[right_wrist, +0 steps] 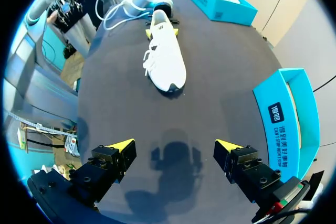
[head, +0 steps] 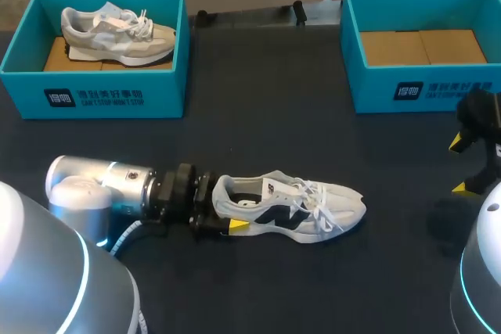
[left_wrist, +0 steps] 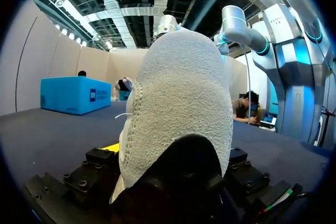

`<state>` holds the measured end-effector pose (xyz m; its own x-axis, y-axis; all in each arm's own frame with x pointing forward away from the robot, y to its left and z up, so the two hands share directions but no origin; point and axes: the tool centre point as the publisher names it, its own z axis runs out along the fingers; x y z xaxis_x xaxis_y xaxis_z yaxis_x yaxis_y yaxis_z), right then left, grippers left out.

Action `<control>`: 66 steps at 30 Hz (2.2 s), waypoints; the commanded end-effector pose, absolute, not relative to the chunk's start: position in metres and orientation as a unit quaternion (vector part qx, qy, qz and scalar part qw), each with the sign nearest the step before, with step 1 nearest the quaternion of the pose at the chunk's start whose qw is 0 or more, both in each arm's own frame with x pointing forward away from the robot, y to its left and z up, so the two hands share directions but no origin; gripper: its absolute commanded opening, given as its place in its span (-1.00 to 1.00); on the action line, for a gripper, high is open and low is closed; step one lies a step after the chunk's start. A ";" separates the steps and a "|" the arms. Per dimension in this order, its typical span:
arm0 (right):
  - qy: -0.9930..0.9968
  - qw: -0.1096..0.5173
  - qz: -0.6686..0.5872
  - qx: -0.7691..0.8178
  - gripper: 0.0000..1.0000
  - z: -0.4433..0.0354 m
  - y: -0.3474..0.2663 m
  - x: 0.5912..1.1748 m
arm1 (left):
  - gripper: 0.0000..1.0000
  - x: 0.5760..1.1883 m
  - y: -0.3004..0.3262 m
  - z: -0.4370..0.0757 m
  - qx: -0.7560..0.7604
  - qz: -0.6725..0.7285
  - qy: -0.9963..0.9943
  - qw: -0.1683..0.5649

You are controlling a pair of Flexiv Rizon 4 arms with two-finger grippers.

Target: Take the shoe out of the shoebox, open the shoe tongue, remove and reinsert the insole, then place the shoe into the shoebox

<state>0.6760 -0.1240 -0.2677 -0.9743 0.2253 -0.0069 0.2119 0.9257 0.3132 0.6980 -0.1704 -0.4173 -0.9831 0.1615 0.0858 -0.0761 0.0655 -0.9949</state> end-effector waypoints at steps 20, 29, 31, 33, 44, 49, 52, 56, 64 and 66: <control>0.884 0.102 0.084 0.449 1.00 -0.221 -0.023 0.667 | -1.00 0.700 -0.168 -0.425 -0.030 0.687 -0.721 0.088; 0.884 0.102 0.084 0.449 1.00 -0.221 -0.023 0.667 | -1.00 0.700 -0.168 -0.425 -0.030 0.687 -0.721 0.088; 0.876 0.113 0.102 0.457 1.00 -0.217 -0.019 0.672 | -1.00 0.700 -0.168 -0.425 -0.030 0.687 -0.721 0.088; 0.876 0.126 0.077 0.459 1.00 -0.217 -0.007 0.678 | -1.00 0.700 -0.168 -0.425 -0.030 0.687 -0.721 0.088; 0.828 0.134 0.070 0.541 1.00 -0.220 0.051 0.682 | -1.00 0.700 -0.168 -0.425 -0.030 0.687 -0.721 0.088; 0.828 0.134 0.070 0.541 1.00 -0.220 0.051 0.682 | -1.00 0.700 -0.168 -0.425 -0.030 0.687 -0.721 0.088; 0.828 0.134 0.070 0.541 1.00 -0.220 0.051 0.682 | -1.00 0.700 -0.168 -0.425 -0.030 0.687 -0.721 0.088; 0.821 0.139 0.018 0.553 1.00 -0.230 0.073 0.686 | -1.00 0.700 -0.168 -0.425 -0.030 0.687 -0.721 0.088; 0.815 0.149 -0.030 0.559 1.00 -0.263 0.130 0.699 | -1.00 0.700 -0.168 -0.425 -0.030 0.687 -0.721 0.088; 0.815 0.143 -0.029 0.560 1.00 -0.266 0.137 0.698 | -1.00 0.700 -0.168 -0.425 -0.030 0.687 -0.721 0.088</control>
<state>0.6801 0.0824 -0.2422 -0.3571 0.9184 -0.1706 0.8891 0.3902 0.2395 0.6986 -0.1699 -0.4168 -0.9826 0.1648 0.0862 -0.0764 0.0654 -0.9949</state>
